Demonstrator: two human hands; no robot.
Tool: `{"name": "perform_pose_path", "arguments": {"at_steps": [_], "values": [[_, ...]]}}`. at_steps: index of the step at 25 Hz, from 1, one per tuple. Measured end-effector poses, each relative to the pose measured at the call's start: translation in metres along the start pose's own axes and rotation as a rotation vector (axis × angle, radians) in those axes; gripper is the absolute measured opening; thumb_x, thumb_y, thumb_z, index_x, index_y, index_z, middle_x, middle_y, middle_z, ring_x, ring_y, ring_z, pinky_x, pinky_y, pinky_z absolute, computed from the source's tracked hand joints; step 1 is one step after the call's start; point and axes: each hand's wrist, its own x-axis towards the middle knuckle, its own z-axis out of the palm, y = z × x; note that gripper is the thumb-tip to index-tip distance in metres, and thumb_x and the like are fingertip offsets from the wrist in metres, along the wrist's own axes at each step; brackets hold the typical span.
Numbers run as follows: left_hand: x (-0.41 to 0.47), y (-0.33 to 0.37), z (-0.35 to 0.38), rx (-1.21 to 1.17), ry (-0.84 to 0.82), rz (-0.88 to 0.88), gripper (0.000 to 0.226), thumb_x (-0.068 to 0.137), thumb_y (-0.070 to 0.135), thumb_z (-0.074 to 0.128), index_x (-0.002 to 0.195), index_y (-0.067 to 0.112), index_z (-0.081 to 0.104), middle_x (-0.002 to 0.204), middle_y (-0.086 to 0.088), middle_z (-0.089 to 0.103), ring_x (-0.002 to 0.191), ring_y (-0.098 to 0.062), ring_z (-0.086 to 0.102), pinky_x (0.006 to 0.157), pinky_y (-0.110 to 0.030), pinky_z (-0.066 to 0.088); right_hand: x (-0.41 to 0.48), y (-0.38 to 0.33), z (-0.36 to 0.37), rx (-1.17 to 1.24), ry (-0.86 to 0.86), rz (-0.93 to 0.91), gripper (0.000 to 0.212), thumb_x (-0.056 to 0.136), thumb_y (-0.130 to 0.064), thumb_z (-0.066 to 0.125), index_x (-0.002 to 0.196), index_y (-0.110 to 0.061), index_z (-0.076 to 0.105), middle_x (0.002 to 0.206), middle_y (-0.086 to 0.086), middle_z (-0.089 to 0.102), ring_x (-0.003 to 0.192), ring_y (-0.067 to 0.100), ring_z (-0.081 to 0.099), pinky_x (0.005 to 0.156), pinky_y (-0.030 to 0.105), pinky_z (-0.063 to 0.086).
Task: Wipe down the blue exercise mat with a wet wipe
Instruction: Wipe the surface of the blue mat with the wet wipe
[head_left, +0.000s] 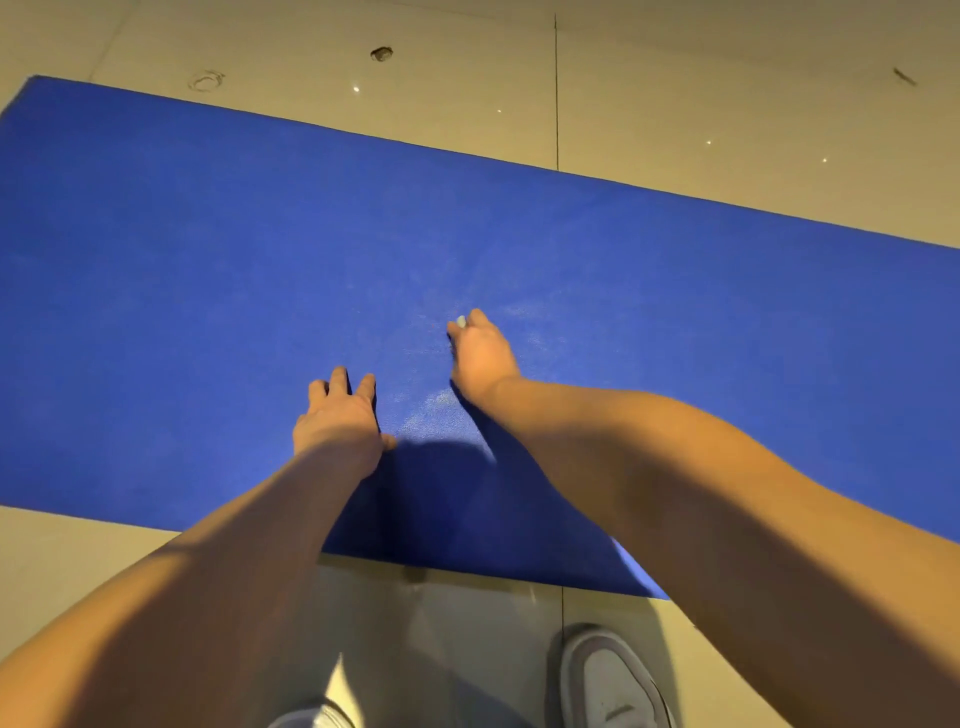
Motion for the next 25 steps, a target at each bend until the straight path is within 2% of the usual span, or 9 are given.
{"name": "perform_pose_path", "arguments": {"at_steps": [4, 7, 9, 11, 14, 17, 21, 23, 25], "values": [[-0.010, -0.008, 0.004, -0.006, 0.009, 0.002, 0.089, 0.090, 0.049, 0.070, 0.158, 0.031, 0.016, 0.161, 0.002, 0.009, 0.145, -0.025, 0.015, 0.076, -0.037, 0.050, -0.020, 0.064, -0.015, -0.015, 0.113, 0.182, 0.015, 0.083, 0.003, 0.050, 0.091, -0.008, 0.055, 0.098, 0.005, 0.038, 0.083, 0.028, 0.045, 0.067, 0.031, 0.033], [-0.014, -0.011, 0.005, -0.008, 0.006, 0.006, 0.089, 0.091, 0.048, 0.069, 0.159, 0.031, 0.015, 0.161, 0.003, 0.008, 0.144, -0.024, 0.015, 0.073, -0.035, 0.049, -0.021, 0.054, -0.018, 0.001, 0.112, 0.291, 0.015, 0.083, 0.005, 0.050, 0.092, -0.006, 0.057, 0.107, 0.009, 0.045, 0.090, 0.029, 0.050, 0.070, 0.030, 0.035], [-0.015, -0.013, 0.006, -0.009, 0.005, 0.002, 0.090, 0.091, 0.050, 0.069, 0.159, 0.032, 0.014, 0.163, 0.003, 0.006, 0.146, -0.024, 0.013, 0.074, -0.035, 0.048, -0.019, 0.018, -0.010, 0.028, 0.076, 0.213, 0.017, 0.085, 0.003, 0.049, 0.097, -0.002, 0.059, 0.114, 0.012, 0.047, 0.096, 0.030, 0.052, 0.077, 0.029, 0.039], [-0.018, -0.015, 0.008, -0.001, 0.003, 0.002, 0.092, 0.091, 0.052, 0.068, 0.160, 0.033, 0.010, 0.164, 0.004, 0.002, 0.147, -0.024, 0.011, 0.079, -0.036, 0.049, -0.021, -0.027, 0.005, 0.028, -0.004, 0.036, 0.017, 0.085, 0.004, 0.048, 0.097, -0.003, 0.057, 0.116, 0.012, 0.047, 0.095, 0.028, 0.051, 0.086, 0.030, 0.045], [-0.024, -0.017, 0.012, 0.023, 0.009, 0.006, 0.091, 0.092, 0.053, 0.065, 0.160, 0.033, 0.008, 0.165, 0.004, 0.001, 0.147, -0.023, 0.010, 0.080, -0.035, 0.046, -0.025, -0.058, 0.018, 0.041, -0.064, -0.085, 0.013, 0.087, 0.003, 0.051, 0.095, -0.005, 0.058, 0.112, 0.010, 0.049, 0.087, 0.025, 0.051, 0.083, 0.036, 0.051], [-0.025, -0.018, 0.016, 0.025, 0.007, 0.001, 0.089, 0.092, 0.053, 0.066, 0.159, 0.033, 0.011, 0.164, 0.005, 0.003, 0.147, -0.023, 0.011, 0.075, -0.035, 0.046, -0.031, -0.039, 0.015, 0.034, -0.039, -0.071, 0.013, 0.091, -0.001, 0.052, 0.085, -0.010, 0.058, 0.102, 0.006, 0.046, 0.079, 0.026, 0.049, 0.074, 0.035, 0.049], [-0.028, -0.017, 0.016, 0.035, -0.011, -0.008, 0.090, 0.094, 0.051, 0.064, 0.160, 0.034, 0.007, 0.165, 0.005, 0.000, 0.148, -0.023, 0.009, 0.075, -0.035, 0.046, -0.048, 0.020, 0.003, -0.026, 0.044, 0.032, 0.016, 0.092, -0.004, 0.052, 0.096, -0.008, 0.068, 0.098, 0.004, 0.042, 0.082, 0.026, 0.045, 0.071, 0.029, 0.037], [-0.033, -0.019, 0.017, 0.019, -0.010, -0.011, 0.090, 0.094, 0.050, 0.065, 0.160, 0.034, 0.006, 0.165, 0.006, 0.000, 0.149, -0.023, 0.008, 0.078, -0.035, 0.046, -0.057, 0.045, -0.002, 0.001, 0.081, 0.125, 0.017, 0.088, 0.000, 0.055, 0.095, -0.005, 0.069, 0.102, 0.008, 0.046, 0.091, 0.029, 0.050, 0.075, 0.030, 0.042], [-0.037, -0.023, 0.020, 0.006, -0.003, -0.006, 0.089, 0.094, 0.051, 0.064, 0.161, 0.034, 0.007, 0.164, 0.006, 0.000, 0.149, -0.023, 0.008, 0.084, -0.037, 0.047, -0.062, 0.052, -0.003, 0.072, 0.131, 0.190, 0.014, 0.085, 0.006, 0.057, 0.084, -0.004, 0.067, 0.105, 0.013, 0.051, 0.101, 0.031, 0.052, 0.081, 0.036, 0.048]]}}
